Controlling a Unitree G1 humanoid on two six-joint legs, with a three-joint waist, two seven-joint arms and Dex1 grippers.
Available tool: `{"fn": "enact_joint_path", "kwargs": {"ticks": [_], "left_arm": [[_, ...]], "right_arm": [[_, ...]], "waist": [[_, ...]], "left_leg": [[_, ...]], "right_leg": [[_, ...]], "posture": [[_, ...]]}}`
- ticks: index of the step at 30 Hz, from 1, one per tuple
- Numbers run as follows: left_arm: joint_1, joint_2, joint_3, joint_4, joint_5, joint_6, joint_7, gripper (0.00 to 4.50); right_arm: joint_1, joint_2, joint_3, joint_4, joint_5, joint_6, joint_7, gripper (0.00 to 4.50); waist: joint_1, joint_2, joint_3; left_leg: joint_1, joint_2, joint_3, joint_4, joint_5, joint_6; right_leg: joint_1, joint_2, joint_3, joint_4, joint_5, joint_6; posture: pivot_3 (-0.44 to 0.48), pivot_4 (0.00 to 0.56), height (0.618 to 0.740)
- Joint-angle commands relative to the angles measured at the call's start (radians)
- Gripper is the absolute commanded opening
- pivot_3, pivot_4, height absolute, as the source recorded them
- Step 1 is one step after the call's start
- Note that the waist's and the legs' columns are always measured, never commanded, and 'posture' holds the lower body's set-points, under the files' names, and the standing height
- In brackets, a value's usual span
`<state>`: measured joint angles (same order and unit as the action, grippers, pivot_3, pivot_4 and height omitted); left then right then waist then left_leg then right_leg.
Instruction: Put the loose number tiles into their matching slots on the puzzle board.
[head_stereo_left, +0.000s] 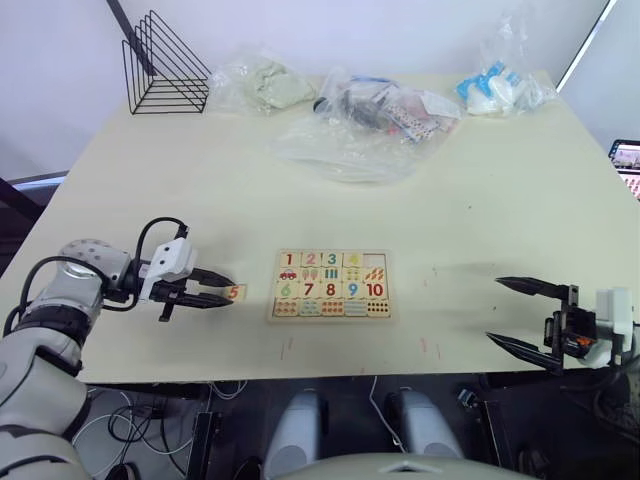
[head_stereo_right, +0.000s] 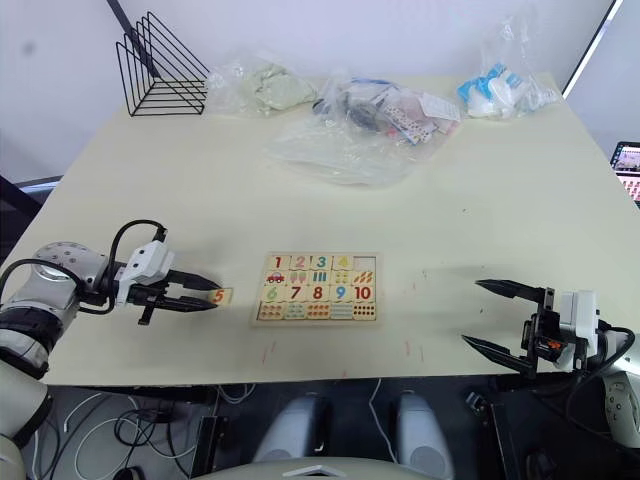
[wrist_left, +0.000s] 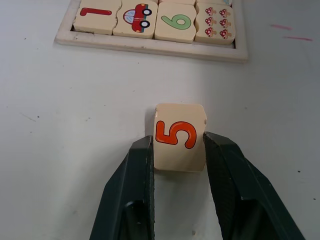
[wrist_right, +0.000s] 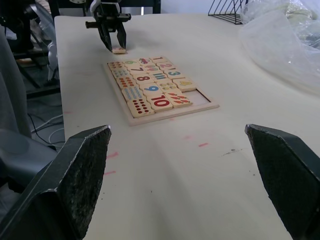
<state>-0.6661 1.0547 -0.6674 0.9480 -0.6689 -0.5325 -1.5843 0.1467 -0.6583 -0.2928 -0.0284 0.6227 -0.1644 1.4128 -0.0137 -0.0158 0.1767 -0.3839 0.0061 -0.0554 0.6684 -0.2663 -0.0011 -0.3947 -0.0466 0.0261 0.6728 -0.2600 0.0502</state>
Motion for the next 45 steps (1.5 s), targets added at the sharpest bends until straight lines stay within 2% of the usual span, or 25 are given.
{"fn": "enact_joint_path", "kwargs": {"ticks": [1, 4, 10, 14, 17, 24, 32, 37, 39, 45], "left_arm": [[-0.010, 0.041, 0.023, -0.064, -0.017, 0.033, -0.030, 0.94], [-0.017, 0.051, 0.065, -0.128, -0.050, 0.085, -0.030, 0.94], [0.003, 0.107, 0.143, -0.365, -0.126, 0.267, -0.030, 0.94], [-0.027, 0.086, 0.199, -0.444, -0.083, 0.384, -0.030, 0.94], [-0.057, 0.041, 0.251, -0.490, -0.006, 0.474, -0.021, 0.94], [-0.128, -0.083, 0.324, -0.667, 0.155, 0.686, 0.107, 0.94], [-0.216, -0.229, 0.295, -0.792, 0.328, 0.865, 0.214, 0.94], [-0.263, -0.314, 0.247, -0.842, 0.388, 0.959, 0.207, 0.94], [-0.276, -0.348, 0.216, -0.826, 0.452, 0.913, 0.218, 0.94], [-0.306, -0.435, 0.174, -0.823, 0.544, 0.979, 0.250, 0.94]], "right_arm": [[0.001, -0.005, -0.027, -0.017, 0.017, -0.015, 0.005, 4.50], [0.003, 0.000, -0.025, -0.021, 0.017, -0.016, 0.001, 4.50], [-0.001, 0.007, -0.022, -0.025, 0.019, -0.013, -0.011, 4.50], [-0.012, 0.013, -0.014, -0.032, 0.016, -0.011, -0.023, 4.50], [-0.014, 0.017, -0.011, -0.036, 0.016, -0.012, -0.029, 4.50], [0.010, 0.044, -0.012, -0.060, 0.012, -0.019, -0.052, 4.50], [0.032, 0.068, -0.013, -0.085, 0.006, -0.034, -0.087, 4.50], [0.040, 0.076, -0.018, -0.102, 0.006, -0.038, -0.108, 4.50], [0.046, 0.078, -0.019, -0.111, 0.008, -0.036, -0.116, 4.50], [0.063, 0.079, -0.024, -0.119, 0.009, -0.041, -0.132, 4.50]], "waist": [[0.000, 0.000, 0.000], [0.001, 0.000, 0.000], [0.000, 0.000, 0.001], [0.000, 0.000, 0.001], [0.003, 0.000, 0.001], [-0.002, 0.000, 0.001], [-0.001, 0.000, 0.001], [0.000, 0.000, 0.001], [0.000, 0.000, 0.001], [-0.001, 0.000, 0.001]], "left_leg": [[0.000, 0.000, 0.000, 0.000, 0.000, 0.000], [0.000, 0.000, 0.000, 0.000, 0.000, 0.000], [-0.001, 0.000, -0.001, 0.000, 0.000, 0.000], [0.000, 0.000, -0.001, 0.000, 0.000, 0.000], [-0.001, 0.000, -0.001, 0.001, 0.000, 0.000], [-0.001, -0.001, -0.002, 0.001, 0.000, 0.000], [-0.001, 0.000, -0.002, 0.001, 0.000, 0.000], [-0.001, -0.001, -0.002, 0.001, 0.000, 0.000], [-0.001, -0.001, -0.002, 0.001, 0.000, 0.000], [-0.001, -0.001, -0.002, 0.001, 0.000, 0.000]], "right_leg": [[0.000, 0.000, 0.000, 0.000, 0.000, 0.000], [0.000, 0.000, 0.000, 0.000, 0.000, 0.000], [0.000, 0.000, -0.001, 0.000, 0.000, 0.000], [0.000, 0.000, -0.001, 0.001, 0.000, 0.000], [0.000, 0.000, -0.001, 0.001, 0.000, 0.000], [0.000, 0.000, -0.001, 0.000, 0.000, 0.000], [0.000, 0.001, -0.001, 0.000, 0.000, 0.000], [0.000, 0.001, -0.001, 0.000, 0.000, 0.000], [0.000, 0.001, -0.001, 0.000, 0.000, 0.000], [0.000, 0.001, -0.001, 0.000, 0.000, 0.000]], "posture": [[0.000, 0.150, 0.740], [0.000, 0.150, 0.740], [0.000, 0.150, 0.740], [0.000, 0.150, 0.740], [0.000, 0.150, 0.740], [0.000, 0.150, 0.740], [0.000, 0.150, 0.740], [0.000, 0.150, 0.740], [0.000, 0.150, 0.740], [0.000, 0.150, 0.740]]}}
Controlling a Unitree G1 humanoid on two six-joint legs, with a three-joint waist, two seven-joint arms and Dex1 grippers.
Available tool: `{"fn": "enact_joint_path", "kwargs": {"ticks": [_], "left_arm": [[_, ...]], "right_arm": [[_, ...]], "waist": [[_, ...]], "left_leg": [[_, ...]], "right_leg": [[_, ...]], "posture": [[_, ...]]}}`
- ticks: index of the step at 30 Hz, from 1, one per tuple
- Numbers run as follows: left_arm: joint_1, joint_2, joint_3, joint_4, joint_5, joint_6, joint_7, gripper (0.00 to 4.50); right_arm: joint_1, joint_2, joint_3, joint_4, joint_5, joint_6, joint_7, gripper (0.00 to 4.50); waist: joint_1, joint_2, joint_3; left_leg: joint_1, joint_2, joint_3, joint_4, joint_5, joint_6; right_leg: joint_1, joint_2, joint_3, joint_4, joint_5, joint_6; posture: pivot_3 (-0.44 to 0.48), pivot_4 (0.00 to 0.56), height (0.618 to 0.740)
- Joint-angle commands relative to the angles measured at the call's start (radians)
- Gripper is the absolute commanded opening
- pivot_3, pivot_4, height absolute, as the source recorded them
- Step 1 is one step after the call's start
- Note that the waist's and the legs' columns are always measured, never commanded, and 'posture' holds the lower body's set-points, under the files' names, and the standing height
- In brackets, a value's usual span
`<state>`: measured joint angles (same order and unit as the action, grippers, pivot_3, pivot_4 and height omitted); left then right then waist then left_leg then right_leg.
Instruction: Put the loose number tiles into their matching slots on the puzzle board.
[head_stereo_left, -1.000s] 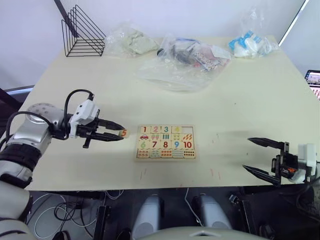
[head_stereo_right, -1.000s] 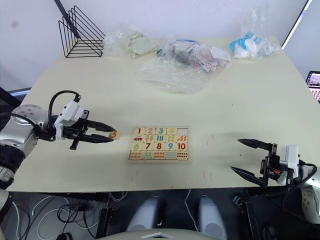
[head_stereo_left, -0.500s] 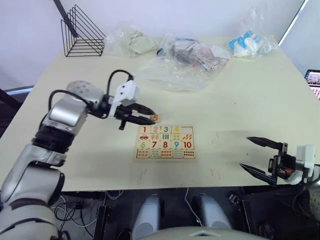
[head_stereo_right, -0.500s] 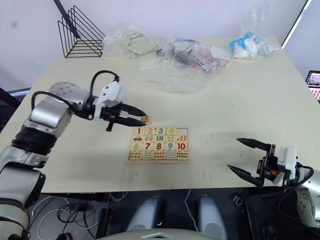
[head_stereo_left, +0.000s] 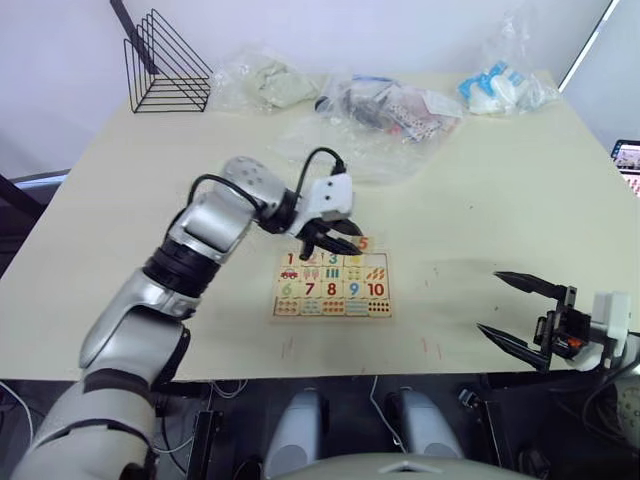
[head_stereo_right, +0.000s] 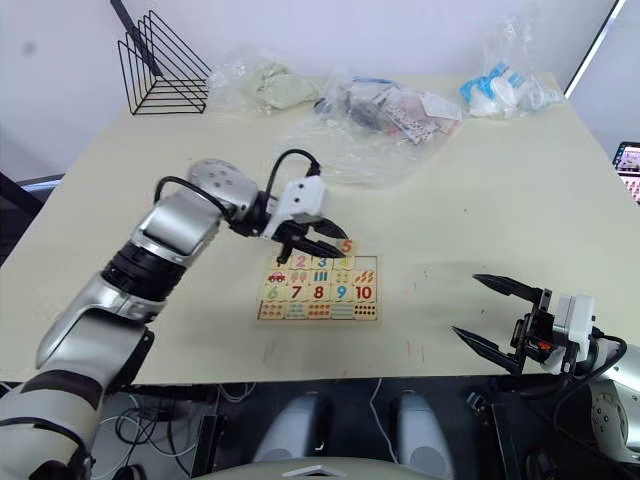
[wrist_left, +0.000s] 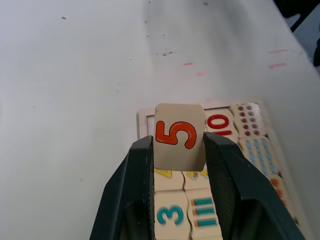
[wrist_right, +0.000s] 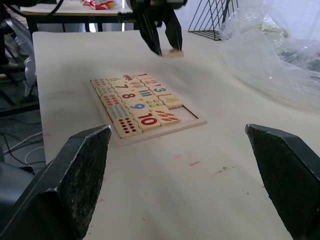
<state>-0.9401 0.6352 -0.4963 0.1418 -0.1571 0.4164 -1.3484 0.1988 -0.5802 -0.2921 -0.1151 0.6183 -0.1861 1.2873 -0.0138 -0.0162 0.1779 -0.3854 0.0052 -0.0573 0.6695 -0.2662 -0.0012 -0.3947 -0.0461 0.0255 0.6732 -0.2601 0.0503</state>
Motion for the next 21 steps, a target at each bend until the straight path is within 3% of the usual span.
{"fn": "enact_joint_path", "kwargs": {"ticks": [1, 12, 21], "left_arm": [[-0.039, -0.026, -0.003, -0.018, 0.048, 0.038, 0.020, 0.94], [-0.147, -0.118, -0.100, 0.022, 0.171, 0.258, 0.026, 0.94], [-0.179, -0.156, -0.159, 0.048, 0.228, 0.304, 0.011, 0.94]], "right_arm": [[0.011, 0.001, -0.025, -0.033, 0.013, -0.020, -0.009, 4.50], [0.018, 0.005, -0.017, -0.035, 0.008, -0.035, -0.026, 4.50], [0.029, 0.011, -0.015, -0.044, 0.004, -0.041, -0.037, 4.50]], "waist": [[-0.001, 0.000, 0.000], [0.000, 0.000, 0.000], [-0.001, 0.000, 0.000]], "left_leg": [[0.000, 0.000, 0.000, 0.000, 0.000, 0.000], [0.000, 0.000, 0.000, 0.000, 0.000, 0.000], [0.000, 0.000, 0.000, 0.000, 0.000, 0.000]], "right_leg": [[0.000, 0.000, 0.000, 0.000, 0.000, 0.000], [0.000, 0.000, 0.000, 0.000, 0.000, 0.000], [0.000, 0.000, 0.000, 0.000, 0.000, 0.000]], "posture": [[0.000, 0.150, 0.740], [0.000, 0.150, 0.740], [0.000, 0.150, 0.740]]}}
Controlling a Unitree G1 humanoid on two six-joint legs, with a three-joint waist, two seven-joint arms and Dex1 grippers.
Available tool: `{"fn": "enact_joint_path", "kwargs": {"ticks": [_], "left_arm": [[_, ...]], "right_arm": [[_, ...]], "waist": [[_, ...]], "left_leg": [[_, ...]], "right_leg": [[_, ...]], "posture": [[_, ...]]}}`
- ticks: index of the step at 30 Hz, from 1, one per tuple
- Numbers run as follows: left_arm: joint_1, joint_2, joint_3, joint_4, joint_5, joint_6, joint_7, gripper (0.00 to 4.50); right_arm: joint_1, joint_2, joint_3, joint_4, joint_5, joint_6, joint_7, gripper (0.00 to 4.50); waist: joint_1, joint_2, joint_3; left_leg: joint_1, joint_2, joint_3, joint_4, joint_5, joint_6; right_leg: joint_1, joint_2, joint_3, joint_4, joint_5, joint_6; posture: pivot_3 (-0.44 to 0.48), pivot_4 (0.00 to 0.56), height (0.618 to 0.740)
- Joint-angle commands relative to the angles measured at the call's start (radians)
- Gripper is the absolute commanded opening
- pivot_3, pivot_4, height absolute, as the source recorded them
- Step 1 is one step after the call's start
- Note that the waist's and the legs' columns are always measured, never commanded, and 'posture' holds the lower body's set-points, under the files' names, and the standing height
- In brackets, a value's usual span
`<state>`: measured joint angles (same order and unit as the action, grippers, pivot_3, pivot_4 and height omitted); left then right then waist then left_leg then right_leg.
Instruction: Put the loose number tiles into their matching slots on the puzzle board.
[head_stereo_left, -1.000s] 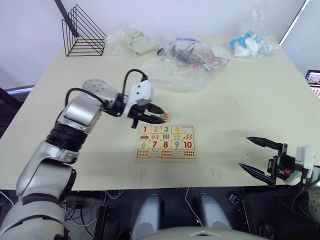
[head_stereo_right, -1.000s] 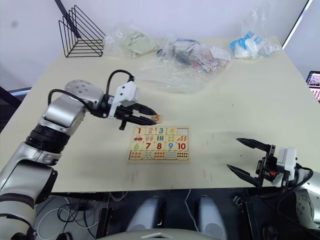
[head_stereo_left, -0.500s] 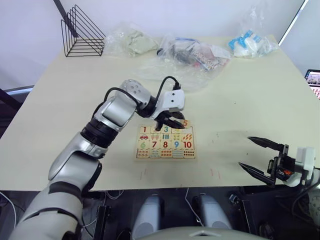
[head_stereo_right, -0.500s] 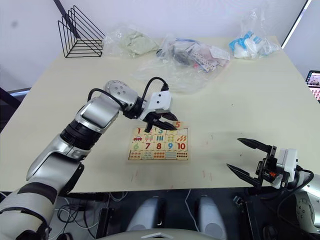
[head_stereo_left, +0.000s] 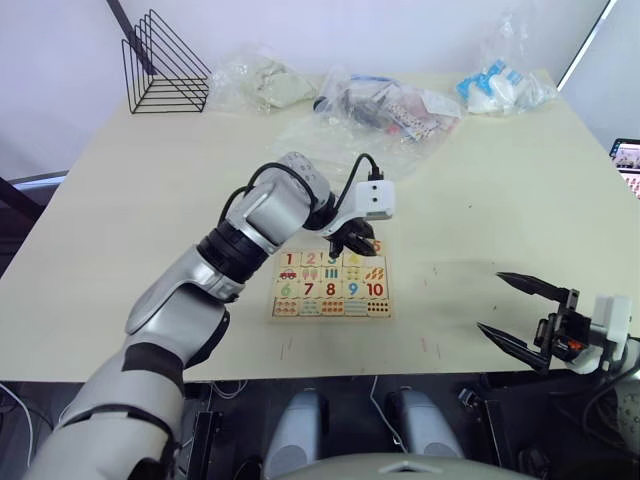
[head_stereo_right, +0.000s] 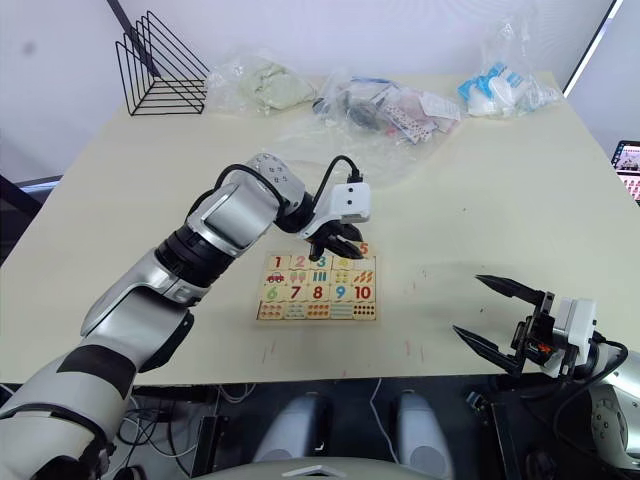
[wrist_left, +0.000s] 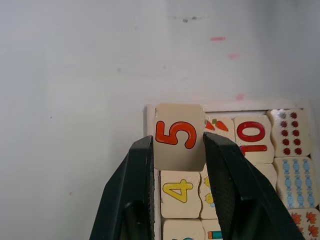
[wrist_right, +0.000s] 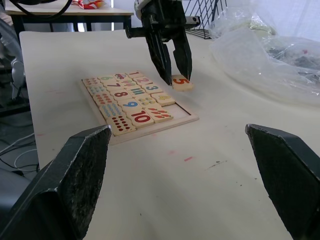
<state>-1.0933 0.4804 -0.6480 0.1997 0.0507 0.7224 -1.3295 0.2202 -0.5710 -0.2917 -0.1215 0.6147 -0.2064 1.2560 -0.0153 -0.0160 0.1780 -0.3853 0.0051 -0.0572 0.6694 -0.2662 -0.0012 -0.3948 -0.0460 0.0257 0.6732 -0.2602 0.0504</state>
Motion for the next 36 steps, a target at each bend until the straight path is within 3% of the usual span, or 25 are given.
{"fn": "enact_joint_path", "kwargs": {"ticks": [1, 21, 36], "left_arm": [[-0.026, -0.002, -0.012, -0.009, 0.023, -0.005, -0.014, 0.94], [-0.047, -0.079, -0.045, 0.125, 0.126, -0.115, -0.009, 0.94], [-0.025, -0.078, -0.041, 0.115, 0.145, -0.114, -0.030, 0.94]], "right_arm": [[0.009, 0.003, -0.016, -0.039, 0.007, -0.022, -0.008, 4.50], [0.043, 0.023, -0.017, -0.040, -0.011, -0.057, -0.043, 4.50], [0.048, 0.022, -0.018, -0.036, -0.014, -0.066, -0.045, 4.50]], "waist": [[0.001, 0.000, 0.000], [0.001, 0.000, 0.000], [0.001, 0.000, 0.000]], "left_leg": [[0.000, 0.000, 0.000, 0.000, 0.000, 0.000], [0.000, 0.000, 0.000, 0.000, 0.000, 0.000], [0.000, 0.000, 0.000, 0.000, 0.000, 0.000]], "right_leg": [[0.000, 0.000, 0.000, 0.000, 0.000, 0.000], [0.000, 0.000, 0.000, 0.000, 0.000, 0.000], [0.000, 0.000, 0.000, 0.000, 0.000, 0.000]], "posture": [[0.000, 0.150, 0.740], [0.000, 0.150, 0.740], [0.000, 0.150, 0.740]]}}
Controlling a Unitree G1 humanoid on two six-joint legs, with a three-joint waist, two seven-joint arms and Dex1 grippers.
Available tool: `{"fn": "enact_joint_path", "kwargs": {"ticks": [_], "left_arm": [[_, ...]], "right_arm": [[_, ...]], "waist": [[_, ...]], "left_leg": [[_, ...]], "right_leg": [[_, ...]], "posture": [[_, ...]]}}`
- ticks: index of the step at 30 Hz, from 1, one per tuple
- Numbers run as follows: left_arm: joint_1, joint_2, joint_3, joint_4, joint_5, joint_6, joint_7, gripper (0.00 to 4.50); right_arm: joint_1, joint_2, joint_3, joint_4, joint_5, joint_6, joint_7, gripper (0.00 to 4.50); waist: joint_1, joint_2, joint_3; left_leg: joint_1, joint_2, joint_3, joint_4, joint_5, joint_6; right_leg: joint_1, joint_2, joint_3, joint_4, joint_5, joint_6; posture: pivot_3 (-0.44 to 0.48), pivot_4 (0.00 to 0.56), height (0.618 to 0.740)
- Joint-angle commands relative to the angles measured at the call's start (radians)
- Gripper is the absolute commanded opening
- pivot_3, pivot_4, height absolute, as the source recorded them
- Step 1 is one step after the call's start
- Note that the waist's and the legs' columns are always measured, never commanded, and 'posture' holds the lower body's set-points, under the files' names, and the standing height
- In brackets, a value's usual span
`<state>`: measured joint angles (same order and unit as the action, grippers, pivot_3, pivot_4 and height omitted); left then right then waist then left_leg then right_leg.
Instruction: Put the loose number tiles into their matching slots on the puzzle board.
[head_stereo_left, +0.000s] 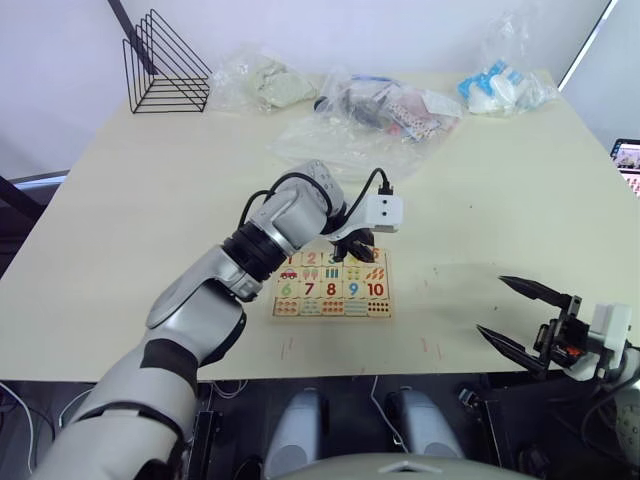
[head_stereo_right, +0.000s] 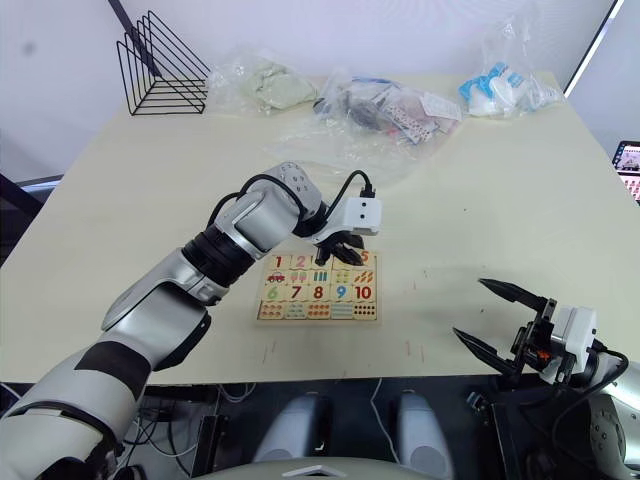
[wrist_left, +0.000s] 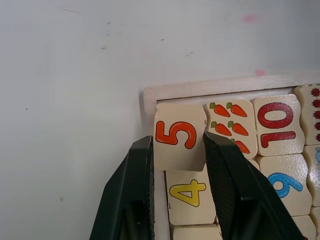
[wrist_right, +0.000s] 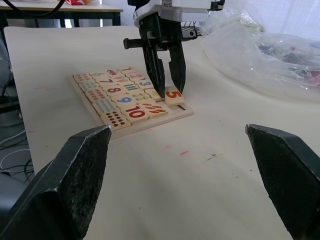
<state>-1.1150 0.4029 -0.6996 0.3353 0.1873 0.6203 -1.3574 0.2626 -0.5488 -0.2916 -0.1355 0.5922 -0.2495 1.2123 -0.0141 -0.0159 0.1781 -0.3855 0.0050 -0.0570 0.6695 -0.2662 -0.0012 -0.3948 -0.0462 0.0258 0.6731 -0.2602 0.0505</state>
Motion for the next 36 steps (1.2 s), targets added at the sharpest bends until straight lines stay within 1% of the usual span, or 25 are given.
{"fn": "enact_joint_path", "kwargs": {"ticks": [1, 30, 32, 33, 34, 35, 36], "left_arm": [[-0.003, -0.002, 0.012, -0.019, 0.008, -0.012, -0.001, 0.94], [0.016, -0.020, 0.012, -0.019, 0.014, -0.015, 0.007, 0.94], [0.017, -0.020, 0.014, -0.024, 0.012, -0.011, 0.005, 1.97], [0.018, -0.019, 0.015, -0.027, 0.012, -0.011, 0.005, 2.13], [0.018, -0.020, 0.019, -0.034, 0.009, -0.008, 0.006, 2.65], [0.016, -0.021, 0.024, -0.040, 0.005, 0.000, 0.006, 2.88], [0.013, -0.021, 0.027, -0.046, 0.003, 0.003, 0.005, 3.21]], "right_arm": [[0.006, 0.000, -0.018, -0.022, 0.008, -0.023, -0.002, 4.50], [0.017, 0.002, -0.014, -0.016, -0.001, -0.039, -0.007, 4.50], [0.018, 0.001, -0.014, -0.016, -0.002, -0.039, -0.006, 4.50], [0.019, 0.001, -0.015, -0.017, -0.002, -0.039, -0.006, 4.50], [0.020, 0.001, -0.015, -0.018, -0.001, -0.039, -0.007, 4.50], [0.021, 0.002, -0.015, -0.018, -0.001, -0.038, -0.007, 4.50], [0.021, 0.002, -0.015, -0.019, 0.000, -0.038, -0.007, 4.50]], "waist": [[0.000, 0.000, 0.000], [0.000, 0.000, 0.000], [0.000, 0.000, 0.000], [0.000, 0.000, 0.000], [0.000, 0.000, 0.000], [0.000, 0.000, 0.000], [0.000, 0.000, 0.000]], "left_leg": [[0.000, 0.000, 0.000, 0.000, 0.000, 0.000], [0.000, 0.000, 0.000, 0.000, 0.000, 0.000], [0.000, 0.000, 0.000, 0.000, 0.000, 0.000], [0.000, 0.000, 0.000, 0.000, 0.000, 0.000], [0.000, 0.000, 0.000, 0.000, 0.000, 0.000], [0.000, 0.000, 0.000, 0.000, 0.000, 0.000], [0.000, 0.000, 0.000, 0.000, 0.000, 0.000]], "right_leg": [[0.000, 0.000, 0.000, 0.000, 0.000, 0.000], [0.000, 0.000, 0.000, 0.000, 0.000, 0.000], [0.000, 0.000, 0.000, 0.000, 0.000, 0.000], [0.000, 0.000, 0.000, 0.000, 0.000, 0.000], [0.000, 0.000, 0.000, 0.000, 0.000, 0.000], [0.000, 0.000, 0.000, 0.000, 0.000, 0.000], [0.000, 0.000, 0.000, 0.000, 0.000, 0.000]], "posture": [[0.000, 0.150, 0.740], [0.000, 0.150, 0.740], [0.000, 0.150, 0.740], [0.000, 0.150, 0.740], [0.000, 0.150, 0.740], [0.000, 0.150, 0.740], [0.000, 0.150, 0.740]]}}
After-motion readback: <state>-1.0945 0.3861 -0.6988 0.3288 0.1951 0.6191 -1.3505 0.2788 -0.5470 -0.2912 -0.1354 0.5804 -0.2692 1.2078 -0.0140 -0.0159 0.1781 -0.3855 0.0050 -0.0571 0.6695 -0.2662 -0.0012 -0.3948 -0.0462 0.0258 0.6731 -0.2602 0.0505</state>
